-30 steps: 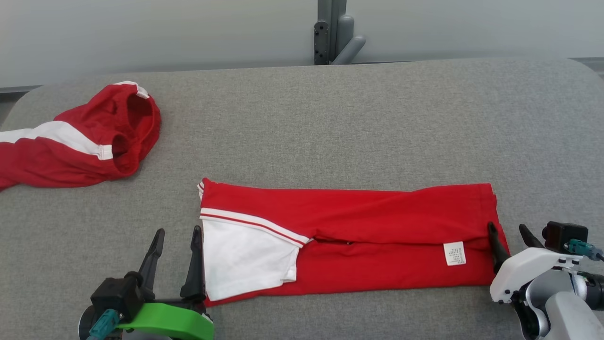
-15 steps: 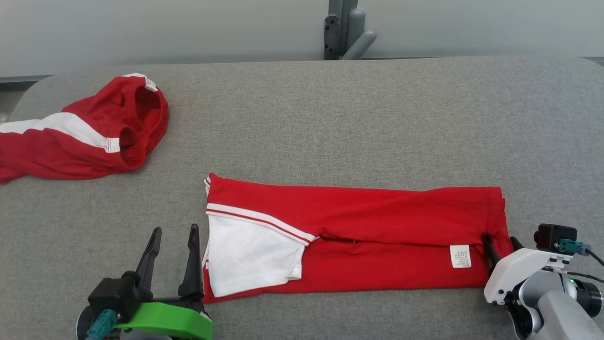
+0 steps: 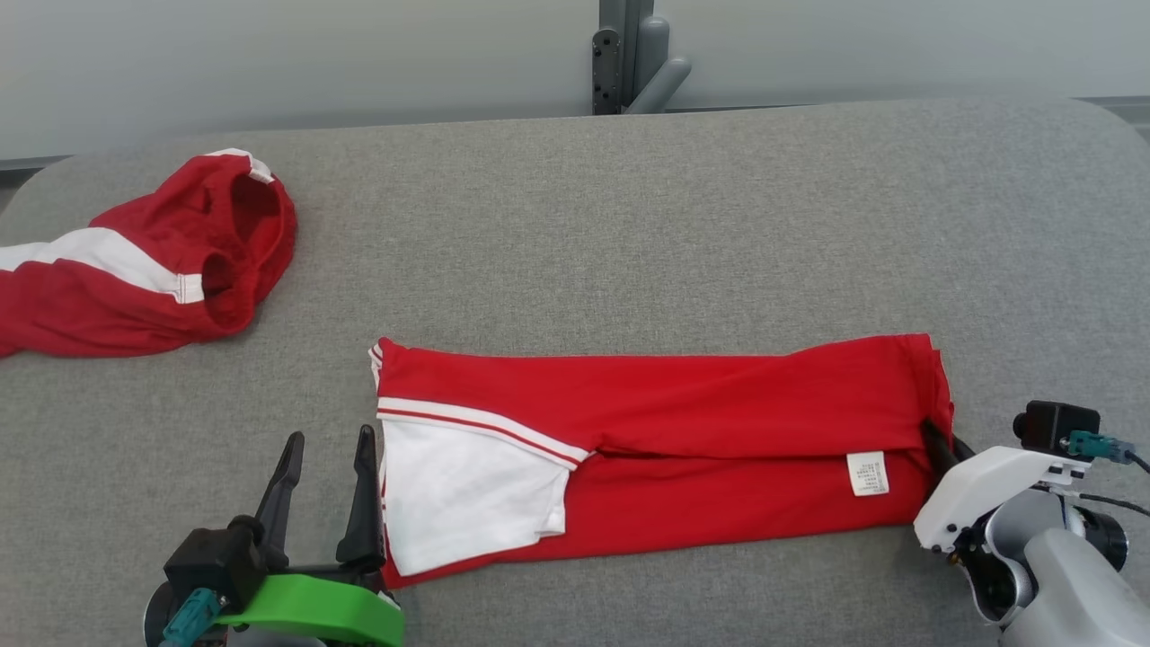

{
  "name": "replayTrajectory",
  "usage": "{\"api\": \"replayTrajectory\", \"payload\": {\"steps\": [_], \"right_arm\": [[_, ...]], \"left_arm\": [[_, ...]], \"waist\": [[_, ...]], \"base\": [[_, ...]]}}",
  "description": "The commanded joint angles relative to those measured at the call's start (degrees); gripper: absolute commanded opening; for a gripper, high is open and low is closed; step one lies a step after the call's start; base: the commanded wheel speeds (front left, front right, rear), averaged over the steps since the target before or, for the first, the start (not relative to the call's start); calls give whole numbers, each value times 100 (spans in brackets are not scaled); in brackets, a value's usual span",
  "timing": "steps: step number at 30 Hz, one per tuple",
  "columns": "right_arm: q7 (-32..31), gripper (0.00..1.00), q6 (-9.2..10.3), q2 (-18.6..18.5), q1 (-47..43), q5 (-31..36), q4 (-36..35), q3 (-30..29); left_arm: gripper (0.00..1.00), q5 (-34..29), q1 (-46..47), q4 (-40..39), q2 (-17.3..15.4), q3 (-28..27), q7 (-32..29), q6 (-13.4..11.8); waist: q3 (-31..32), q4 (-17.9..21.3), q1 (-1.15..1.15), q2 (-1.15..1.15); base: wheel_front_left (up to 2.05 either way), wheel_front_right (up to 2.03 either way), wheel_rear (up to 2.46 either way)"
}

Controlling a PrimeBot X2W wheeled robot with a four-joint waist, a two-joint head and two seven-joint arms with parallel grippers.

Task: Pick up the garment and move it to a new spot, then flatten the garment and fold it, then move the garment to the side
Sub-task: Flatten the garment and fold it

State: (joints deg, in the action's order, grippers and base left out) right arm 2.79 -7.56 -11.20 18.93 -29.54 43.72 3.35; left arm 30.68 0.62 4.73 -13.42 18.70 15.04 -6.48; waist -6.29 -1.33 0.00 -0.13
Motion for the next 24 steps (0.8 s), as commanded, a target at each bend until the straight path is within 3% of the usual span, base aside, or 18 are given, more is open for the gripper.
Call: {"api": "replayTrajectory", "payload": {"steps": [1,12,24], "right_arm": [[-55,0,14,-186,60,-171,-144,15],[-374,0,13,-1019,-113,-336,-538,-258],[-892,0,10,-660,-581,-1080,-1965,93]], "left_arm": [[100,-101,-62,-7,19,-23,18,10],[100,-113,-102,-13,60,6,17,52],[100,-142,-121,65,84,82,17,70]], "waist": [[27,66,0,13],[46,283,0,13],[178,470,0,13]], "base": [[0,0,0],[0,0,0],[0,0,0]]}}
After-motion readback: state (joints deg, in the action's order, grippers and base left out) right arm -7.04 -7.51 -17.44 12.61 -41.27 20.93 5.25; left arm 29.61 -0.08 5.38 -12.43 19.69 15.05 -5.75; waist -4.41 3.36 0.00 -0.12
